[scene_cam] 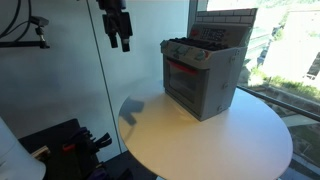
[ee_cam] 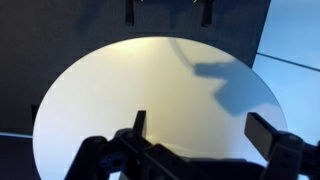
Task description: Turn the knob on the far right to the left
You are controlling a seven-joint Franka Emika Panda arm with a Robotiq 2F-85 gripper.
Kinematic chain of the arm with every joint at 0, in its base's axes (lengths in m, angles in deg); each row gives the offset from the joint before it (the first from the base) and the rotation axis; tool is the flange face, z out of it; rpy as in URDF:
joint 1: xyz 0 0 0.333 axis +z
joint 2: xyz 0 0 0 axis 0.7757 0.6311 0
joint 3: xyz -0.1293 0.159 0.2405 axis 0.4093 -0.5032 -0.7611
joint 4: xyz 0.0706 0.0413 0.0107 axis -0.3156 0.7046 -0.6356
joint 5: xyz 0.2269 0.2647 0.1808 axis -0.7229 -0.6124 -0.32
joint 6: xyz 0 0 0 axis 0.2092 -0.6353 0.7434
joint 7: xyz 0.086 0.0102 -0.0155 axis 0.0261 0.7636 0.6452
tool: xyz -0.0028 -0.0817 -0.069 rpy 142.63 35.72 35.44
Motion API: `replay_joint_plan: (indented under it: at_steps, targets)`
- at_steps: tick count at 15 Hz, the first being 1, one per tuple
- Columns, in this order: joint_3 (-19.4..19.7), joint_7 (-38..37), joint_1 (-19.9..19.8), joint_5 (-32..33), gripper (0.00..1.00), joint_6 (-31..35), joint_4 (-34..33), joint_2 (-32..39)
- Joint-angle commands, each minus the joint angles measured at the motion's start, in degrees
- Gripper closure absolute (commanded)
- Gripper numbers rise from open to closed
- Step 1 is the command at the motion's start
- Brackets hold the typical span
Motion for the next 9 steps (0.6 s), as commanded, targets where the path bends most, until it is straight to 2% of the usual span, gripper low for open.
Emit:
replay_joint_plan:
  at_steps: [1, 9]
  targets:
    - [0.3, 0.01, -0.76, 0.5, 0.0, 0.55, -4.47, 2.7]
    - [0.93, -2.25, -3.62, 1.53, 0.0, 7.22, -11.36, 6.99]
